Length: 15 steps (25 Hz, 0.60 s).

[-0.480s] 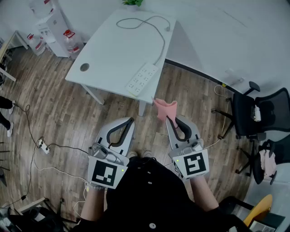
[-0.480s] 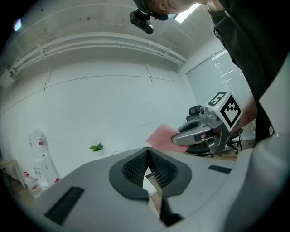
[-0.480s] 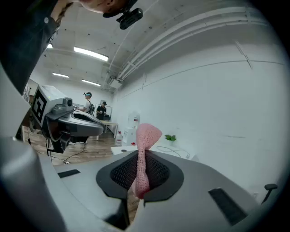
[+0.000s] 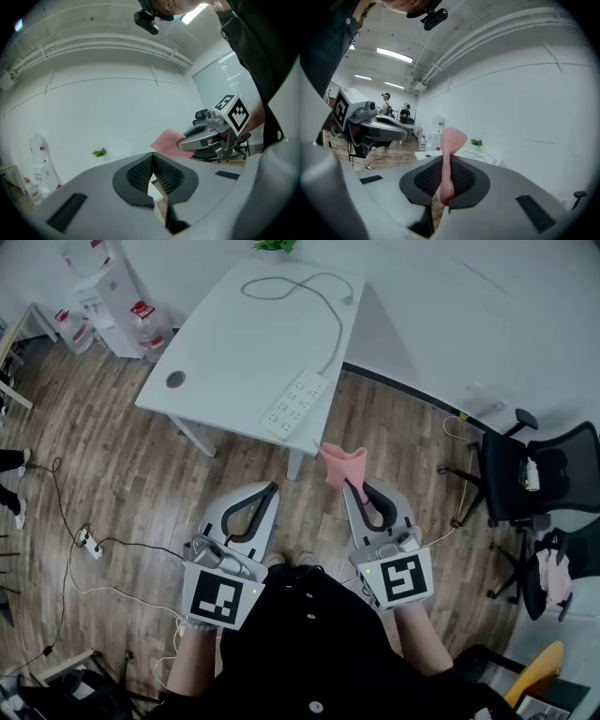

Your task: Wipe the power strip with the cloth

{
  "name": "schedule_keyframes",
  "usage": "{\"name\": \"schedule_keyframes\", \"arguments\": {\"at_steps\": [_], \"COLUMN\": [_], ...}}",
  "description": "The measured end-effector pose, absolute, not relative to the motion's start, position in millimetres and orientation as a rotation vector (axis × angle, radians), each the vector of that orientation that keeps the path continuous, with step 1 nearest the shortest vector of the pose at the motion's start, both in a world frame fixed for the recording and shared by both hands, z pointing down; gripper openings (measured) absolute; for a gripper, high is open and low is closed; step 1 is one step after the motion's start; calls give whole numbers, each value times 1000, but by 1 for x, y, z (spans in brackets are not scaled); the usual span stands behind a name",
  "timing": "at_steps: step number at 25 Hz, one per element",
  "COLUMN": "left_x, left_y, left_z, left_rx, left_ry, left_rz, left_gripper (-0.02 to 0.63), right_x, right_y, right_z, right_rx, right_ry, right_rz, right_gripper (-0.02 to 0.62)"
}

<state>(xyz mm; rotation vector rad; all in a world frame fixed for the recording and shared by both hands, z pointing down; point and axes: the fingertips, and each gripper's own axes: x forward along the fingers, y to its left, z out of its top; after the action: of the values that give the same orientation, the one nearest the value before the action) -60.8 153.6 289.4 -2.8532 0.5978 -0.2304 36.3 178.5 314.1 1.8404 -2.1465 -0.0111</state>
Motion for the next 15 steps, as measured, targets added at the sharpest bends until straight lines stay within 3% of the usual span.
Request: {"name": "schedule_keyframes", "arguments": {"at_steps": [15], "left_x": [-81], "left_y": [137], "left_z": [297], "left_rx": [-2874], "left_ry": [563], "left_rz": [-215], "left_gripper": [11], "right_x": [28], "right_y": [167], "right_z": [320], "right_rx": [1925], "right_ry": [-2091], "right_rz": [-7], "right_gripper": [57]}}
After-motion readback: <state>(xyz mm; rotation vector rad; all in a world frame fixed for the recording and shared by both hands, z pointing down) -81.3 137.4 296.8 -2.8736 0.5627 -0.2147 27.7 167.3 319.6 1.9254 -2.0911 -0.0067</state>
